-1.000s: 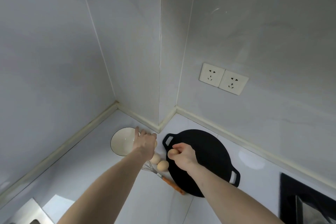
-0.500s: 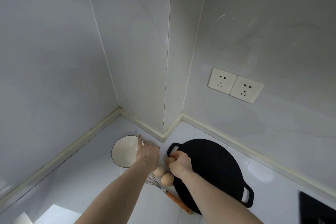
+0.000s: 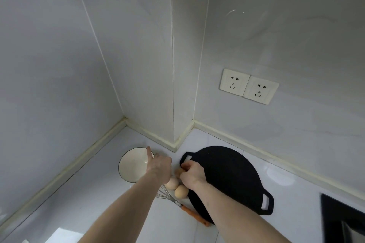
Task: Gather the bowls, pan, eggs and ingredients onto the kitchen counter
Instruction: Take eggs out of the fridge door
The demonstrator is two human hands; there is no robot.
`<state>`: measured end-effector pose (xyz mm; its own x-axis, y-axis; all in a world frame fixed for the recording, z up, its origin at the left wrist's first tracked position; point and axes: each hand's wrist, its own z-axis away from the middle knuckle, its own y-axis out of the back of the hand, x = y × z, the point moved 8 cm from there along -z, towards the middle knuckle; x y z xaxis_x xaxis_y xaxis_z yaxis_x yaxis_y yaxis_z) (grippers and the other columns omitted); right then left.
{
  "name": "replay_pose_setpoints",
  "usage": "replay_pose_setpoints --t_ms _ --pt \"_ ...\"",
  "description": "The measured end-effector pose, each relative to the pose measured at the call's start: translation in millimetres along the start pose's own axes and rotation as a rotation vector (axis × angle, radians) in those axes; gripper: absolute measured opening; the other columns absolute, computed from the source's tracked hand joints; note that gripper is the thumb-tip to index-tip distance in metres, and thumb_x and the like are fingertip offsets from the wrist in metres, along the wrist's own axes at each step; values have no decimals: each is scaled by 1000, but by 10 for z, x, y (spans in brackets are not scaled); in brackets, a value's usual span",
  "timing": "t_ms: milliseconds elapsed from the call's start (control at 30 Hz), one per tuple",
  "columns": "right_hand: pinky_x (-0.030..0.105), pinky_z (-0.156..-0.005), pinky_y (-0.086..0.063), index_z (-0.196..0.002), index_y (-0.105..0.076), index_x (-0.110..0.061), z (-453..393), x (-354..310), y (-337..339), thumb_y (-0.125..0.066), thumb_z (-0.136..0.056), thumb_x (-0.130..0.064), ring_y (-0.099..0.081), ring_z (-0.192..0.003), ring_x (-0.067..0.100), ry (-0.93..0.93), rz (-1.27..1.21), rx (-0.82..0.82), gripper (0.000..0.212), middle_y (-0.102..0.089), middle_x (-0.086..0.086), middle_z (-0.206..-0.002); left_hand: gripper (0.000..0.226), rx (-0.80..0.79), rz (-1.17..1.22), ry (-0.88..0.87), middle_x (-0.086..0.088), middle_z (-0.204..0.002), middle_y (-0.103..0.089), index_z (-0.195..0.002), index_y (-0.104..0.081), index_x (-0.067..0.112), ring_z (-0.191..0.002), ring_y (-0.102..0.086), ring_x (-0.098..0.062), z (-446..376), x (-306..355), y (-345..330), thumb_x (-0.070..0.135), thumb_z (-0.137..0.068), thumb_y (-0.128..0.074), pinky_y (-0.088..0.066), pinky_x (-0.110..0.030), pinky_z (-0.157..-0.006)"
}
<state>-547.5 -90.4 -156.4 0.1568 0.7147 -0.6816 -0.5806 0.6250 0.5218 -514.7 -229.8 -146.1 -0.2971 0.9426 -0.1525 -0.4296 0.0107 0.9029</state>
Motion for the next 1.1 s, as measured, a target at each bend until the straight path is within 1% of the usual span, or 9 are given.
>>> replay_pose_setpoints --t_ms 100,200,367,500,600,700,800,933,1100 --pt "29 -101 -48 -135 -60 -19 70 17 38 -66 -93 -11 -59 -125 19 -6 -22 -12 43 -61 1 -135 44 -18 20 -11 0 -116 -66 -134 -54 26 -127 -50 -23 15 -10 34 24 -90 -54 16 -63 -115" --pt "30 -104 -47 -137 -58 -18 137 17 80 -63 -94 -11 -58 -127 18 10 -28 -10 43 -60 2 -137 52 -26 91 -23 1 -126 -64 -140 -49 28 -134 -45 -22 82 -23 112 19 -89 -54 15 -60 -118" --pt "28 -104 -47 -135 -59 -21 340 10 223 -59 -94 -5 -57 -127 15 31 -67 22 45 -59 -2 -138 67 53 239 -57 6 -137 -59 -147 -41 33 -140 -39 -16 308 -120 314 11 -85 -52 14 -54 -122" --pt "23 -101 -48 -126 -64 -27 753 39 382 -58 -93 -6 -58 -121 11 81 -100 74 39 -63 -6 -131 61 141 319 -103 8 -136 -59 -143 -45 36 -147 -30 -18 781 -128 488 9 -88 -48 8 -53 -123" --pt "20 -97 -46 -123 -64 -31 1198 122 493 -60 -93 -10 -58 -121 9 121 -109 101 37 -63 -8 -127 54 175 346 -192 16 -138 -56 -137 -47 39 -149 -26 -17 1268 -10 532 12 -91 -47 6 -52 -123" --pt "23 -101 -46 -126 -62 -33 1601 266 574 -63 -93 -12 -54 -123 7 145 -64 109 39 -61 -11 -129 52 259 415 -252 20 -145 -49 -136 -48 41 -149 -26 -12 1727 84 538 12 -93 -48 7 -48 -123" --pt "27 -106 -45 -131 -59 -35 2029 498 589 -65 -93 -16 -49 -127 7 140 -69 94 43 -57 -13 -134 46 320 495 -302 23 -141 -52 -134 -53 41 -146 -31 -9 2163 195 442 17 -95 -52 7 -38 -122" --pt "24 -106 -44 -133 -55 -40 2458 765 700 -62 -93 -18 -48 -129 6 138 -79 112 46 -54 -18 -135 41 273 510 -338 26 -141 -51 -135 -52 42 -145 -32 -5 2556 390 281 26 -98 -53 2 -37 -124" --pt "24 -105 -45 -132 -55 -42 3059 1035 1018 -63 -95 -21 -51 -125 4 129 -134 174 44 -54 -21 -132 37 235 563 -392 24 -142 -52 -134 -54 41 -139 -41 -5 2976 719 281 31 -98 -54 -14 -36 -124"
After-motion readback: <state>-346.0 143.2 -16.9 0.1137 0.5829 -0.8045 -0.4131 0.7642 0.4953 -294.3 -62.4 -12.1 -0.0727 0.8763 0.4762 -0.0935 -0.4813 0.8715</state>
